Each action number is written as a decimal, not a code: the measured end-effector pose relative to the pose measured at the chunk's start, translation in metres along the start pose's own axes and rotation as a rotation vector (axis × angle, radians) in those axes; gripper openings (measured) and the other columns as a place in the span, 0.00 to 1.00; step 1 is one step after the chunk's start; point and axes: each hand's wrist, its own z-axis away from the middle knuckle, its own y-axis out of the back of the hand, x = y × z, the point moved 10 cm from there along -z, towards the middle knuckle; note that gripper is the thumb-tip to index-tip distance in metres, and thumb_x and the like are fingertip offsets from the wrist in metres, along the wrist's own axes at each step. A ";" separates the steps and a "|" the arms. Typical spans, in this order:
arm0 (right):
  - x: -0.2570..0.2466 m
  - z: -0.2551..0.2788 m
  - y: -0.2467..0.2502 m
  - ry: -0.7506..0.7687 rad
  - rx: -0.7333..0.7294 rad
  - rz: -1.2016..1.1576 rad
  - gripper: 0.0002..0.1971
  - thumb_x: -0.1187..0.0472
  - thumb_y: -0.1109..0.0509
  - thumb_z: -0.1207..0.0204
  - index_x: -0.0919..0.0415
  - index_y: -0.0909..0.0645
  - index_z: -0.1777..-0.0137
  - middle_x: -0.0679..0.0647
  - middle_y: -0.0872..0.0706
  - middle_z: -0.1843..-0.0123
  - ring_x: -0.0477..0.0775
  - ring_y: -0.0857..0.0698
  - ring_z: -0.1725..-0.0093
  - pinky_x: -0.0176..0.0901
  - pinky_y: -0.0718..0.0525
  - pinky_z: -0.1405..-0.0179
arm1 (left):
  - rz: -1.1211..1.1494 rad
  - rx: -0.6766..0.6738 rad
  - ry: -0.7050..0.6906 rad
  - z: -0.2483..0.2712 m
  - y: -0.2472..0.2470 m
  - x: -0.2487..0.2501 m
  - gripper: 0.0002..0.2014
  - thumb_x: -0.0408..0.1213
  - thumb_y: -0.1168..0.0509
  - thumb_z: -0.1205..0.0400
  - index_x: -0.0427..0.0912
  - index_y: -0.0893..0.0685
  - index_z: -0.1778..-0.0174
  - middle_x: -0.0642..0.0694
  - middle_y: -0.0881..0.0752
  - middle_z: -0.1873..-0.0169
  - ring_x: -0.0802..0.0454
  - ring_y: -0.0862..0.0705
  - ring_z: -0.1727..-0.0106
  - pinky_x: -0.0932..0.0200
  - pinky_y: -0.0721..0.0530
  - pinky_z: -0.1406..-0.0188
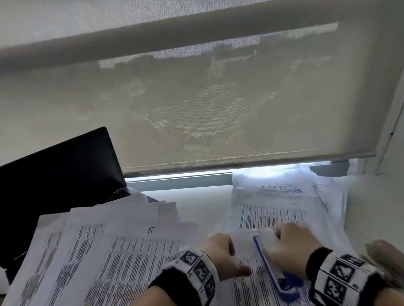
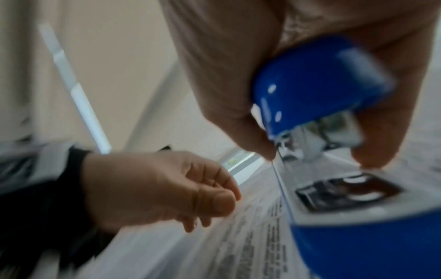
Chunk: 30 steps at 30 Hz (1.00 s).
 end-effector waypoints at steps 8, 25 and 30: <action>0.006 0.007 0.000 -0.082 -0.046 -0.193 0.24 0.52 0.33 0.20 0.54 0.32 0.25 0.57 0.21 0.33 0.56 0.20 0.39 0.42 0.23 0.37 | 0.045 -0.031 -0.070 0.016 -0.021 0.023 0.36 0.61 0.17 0.42 0.50 0.18 0.42 0.54 0.18 0.54 0.55 0.19 0.54 0.60 0.19 0.53; -0.012 0.003 -0.012 0.547 -0.065 0.473 0.16 0.53 0.40 0.18 0.43 0.31 0.31 0.43 0.22 0.34 0.46 0.16 0.47 0.43 0.19 0.44 | 0.087 -0.003 0.031 0.006 -0.030 0.013 0.23 0.55 0.15 0.42 0.52 0.19 0.62 0.55 0.14 0.62 0.55 0.16 0.57 0.58 0.15 0.54; 0.039 -0.031 0.041 0.096 0.096 -0.343 0.12 0.50 0.42 0.16 0.52 0.23 0.56 0.55 0.13 0.62 0.56 0.13 0.69 0.50 0.12 0.66 | 0.115 -0.040 0.040 0.006 -0.033 0.015 0.23 0.56 0.16 0.41 0.51 0.18 0.60 0.53 0.12 0.59 0.55 0.16 0.55 0.58 0.15 0.55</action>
